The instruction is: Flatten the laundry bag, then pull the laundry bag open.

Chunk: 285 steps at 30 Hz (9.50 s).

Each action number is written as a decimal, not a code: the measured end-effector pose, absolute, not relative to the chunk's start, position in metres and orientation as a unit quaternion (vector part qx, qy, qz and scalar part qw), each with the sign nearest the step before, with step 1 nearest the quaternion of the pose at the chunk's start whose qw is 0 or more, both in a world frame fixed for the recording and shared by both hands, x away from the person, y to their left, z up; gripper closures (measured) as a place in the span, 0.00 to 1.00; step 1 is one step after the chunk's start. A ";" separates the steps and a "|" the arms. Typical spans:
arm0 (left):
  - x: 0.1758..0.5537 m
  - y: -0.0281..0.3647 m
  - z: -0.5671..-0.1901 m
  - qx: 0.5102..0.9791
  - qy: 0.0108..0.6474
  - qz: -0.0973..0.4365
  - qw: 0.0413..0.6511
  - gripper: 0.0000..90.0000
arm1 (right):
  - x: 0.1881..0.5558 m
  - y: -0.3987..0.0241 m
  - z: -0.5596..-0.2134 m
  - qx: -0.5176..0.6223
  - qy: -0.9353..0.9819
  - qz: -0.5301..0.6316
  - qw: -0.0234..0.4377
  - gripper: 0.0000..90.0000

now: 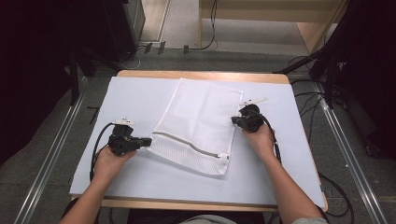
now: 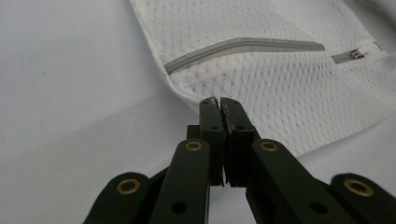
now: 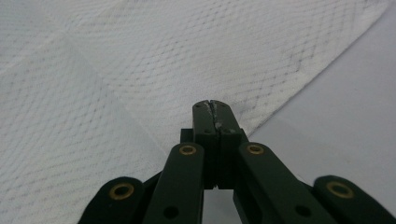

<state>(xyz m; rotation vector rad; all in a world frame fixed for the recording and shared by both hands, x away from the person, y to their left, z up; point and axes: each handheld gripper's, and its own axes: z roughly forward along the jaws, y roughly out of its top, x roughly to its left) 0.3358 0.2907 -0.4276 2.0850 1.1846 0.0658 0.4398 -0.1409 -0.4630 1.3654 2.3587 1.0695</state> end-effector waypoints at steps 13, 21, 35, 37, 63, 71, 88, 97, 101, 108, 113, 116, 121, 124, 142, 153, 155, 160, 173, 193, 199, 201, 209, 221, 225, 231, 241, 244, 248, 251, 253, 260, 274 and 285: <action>0.318 0.266 -0.435 0.841 0.423 0.000 0.336 0.99 | 0.423 -0.145 -0.454 0.471 0.803 0.353 0.093 0.94; 0.321 0.262 -0.436 0.845 0.417 -0.001 0.334 0.99 | 0.420 -0.136 -0.467 0.471 0.807 0.343 0.101 0.86; 0.320 0.261 -0.436 0.843 0.418 -0.008 0.338 0.99 | 0.418 -0.129 -0.469 0.450 0.818 0.334 0.128 1.00; 0.319 0.261 -0.436 0.843 0.417 -0.009 0.340 0.99 | 0.421 -0.129 -0.470 0.451 0.816 0.336 0.133 1.00; 0.322 0.263 -0.424 0.832 0.424 0.003 0.358 0.68 | 0.403 -0.139 -0.436 0.449 0.797 0.393 0.093 1.00; 0.334 0.255 -0.413 0.835 0.413 -0.013 0.365 0.58 | 0.381 -0.144 -0.432 0.436 0.805 0.396 0.067 0.91; 0.358 0.216 -0.402 0.842 0.391 -0.008 0.373 0.51 | 0.358 -0.155 -0.434 0.413 0.814 0.406 0.047 0.75; 0.368 0.189 -0.403 0.848 0.369 -0.025 0.380 0.62 | 0.355 -0.159 -0.436 0.436 0.804 0.403 0.044 0.86; 0.369 0.173 -0.405 0.853 0.357 -0.029 0.380 0.75 | 0.353 -0.159 -0.439 0.443 0.803 0.396 0.041 0.93; 0.373 0.152 -0.412 0.860 0.337 -0.049 0.380 1.00 | 0.349 -0.155 -0.447 0.440 0.816 0.373 0.042 1.00; 0.371 0.130 -0.422 0.869 0.322 -0.058 0.370 1.00 | 0.347 -0.152 -0.456 0.448 0.820 0.354 0.033 1.00; 0.370 0.118 -0.430 0.878 0.313 -0.061 0.357 1.00 | 0.347 -0.153 -0.461 0.449 0.824 0.343 0.031 1.00; 0.368 0.105 -0.443 0.884 0.305 -0.071 0.347 1.00 | 0.343 -0.152 -0.464 0.452 0.823 0.343 0.024 1.00; 0.365 0.099 -0.450 0.885 0.304 -0.077 0.343 1.00 | 0.341 -0.151 -0.465 0.447 0.825 0.346 0.025 1.00; 0.362 0.091 -0.463 0.891 0.293 -0.078 0.339 1.00 | 0.330 -0.138 -0.465 0.424 0.835 0.351 -0.005 1.00; 0.365 0.092 -0.461 0.889 0.298 -0.077 0.339 0.98 | 0.330 -0.128 -0.466 0.398 0.848 0.349 0.013 1.00; 0.366 0.093 -0.461 0.886 0.302 -0.081 0.342 0.98 | 0.330 -0.129 -0.464 0.398 0.847 0.352 0.014 1.00; 0.367 0.091 -0.456 0.883 0.306 -0.080 0.347 0.95 | 0.328 -0.139 -0.461 0.406 0.848 0.340 0.033 1.00; 0.371 0.077 -0.456 0.877 0.326 -0.102 0.338 0.82 | 0.327 -0.139 -0.466 0.396 0.853 0.336 0.050 1.00; 0.361 0.062 -0.459 0.882 0.333 -0.080 0.325 0.86 | 0.325 -0.137 -0.466 0.390 0.856 0.334 0.063 1.00; 0.362 0.063 -0.459 0.877 0.336 -0.100 0.328 0.85 | 0.325 -0.137 -0.466 0.388 0.857 0.334 0.064 1.00; 0.362 0.063 -0.462 0.874 0.338 -0.109 0.332 0.86 | 0.325 -0.137 -0.466 0.389 0.856 0.333 0.064 1.00; 0.370 0.074 -0.457 0.866 0.353 -0.098 0.341 0.83 | 0.324 -0.137 -0.466 0.389 0.856 0.333 0.064 1.00; 0.367 0.071 -0.462 0.862 0.360 -0.118 0.337 0.80 | 0.325 -0.137 -0.466 0.389 0.856 0.333 0.064 1.00; 0.364 0.071 -0.461 0.862 0.363 -0.112 0.335 0.82 | 0.325 -0.137 -0.466 0.387 0.858 0.333 0.065 1.00; 0.363 0.072 -0.462 0.860 0.365 -0.125 0.333 0.82 | 0.324 -0.136 -0.466 0.388 0.858 0.332 0.067 1.00; 0.363 0.066 -0.467 0.860 0.360 -0.124 0.341 0.96 | 0.324 -0.136 -0.466 0.386 0.859 0.330 0.070 1.00; 0.365 0.067 -0.466 0.859 0.359 -0.131 0.342 0.98 | 0.324 -0.136 -0.466 0.389 0.858 0.329 0.068 1.00; 0.368 0.069 -0.464 0.860 0.359 -0.142 0.334 0.98 | 0.322 -0.134 -0.466 0.381 0.862 0.324 0.081 1.00; 0.368 0.070 -0.463 0.866 0.354 -0.135 0.326 0.98 | 0.322 -0.134 -0.467 0.382 0.860 0.328 0.081 1.00; 0.372 0.076 -0.461 0.866 0.359 -0.139 0.319 0.98 | 0.321 -0.135 -0.467 0.383 0.859 0.328 0.083 1.00; 0.379 0.106 -0.452 0.866 0.364 -0.152 0.308 0.98 | 0.321 -0.135 -0.467 0.383 0.859 0.328 0.084 1.00; 0.377 0.165 -0.438 0.865 0.373 -0.129 0.309 0.98 | 0.321 -0.137 -0.469 0.373 0.859 0.339 0.086 1.00; 0.373 0.209 -0.436 0.856 0.397 -0.121 0.309 0.98 | 0.321 -0.138 -0.469 0.375 0.858 0.340 0.082 1.00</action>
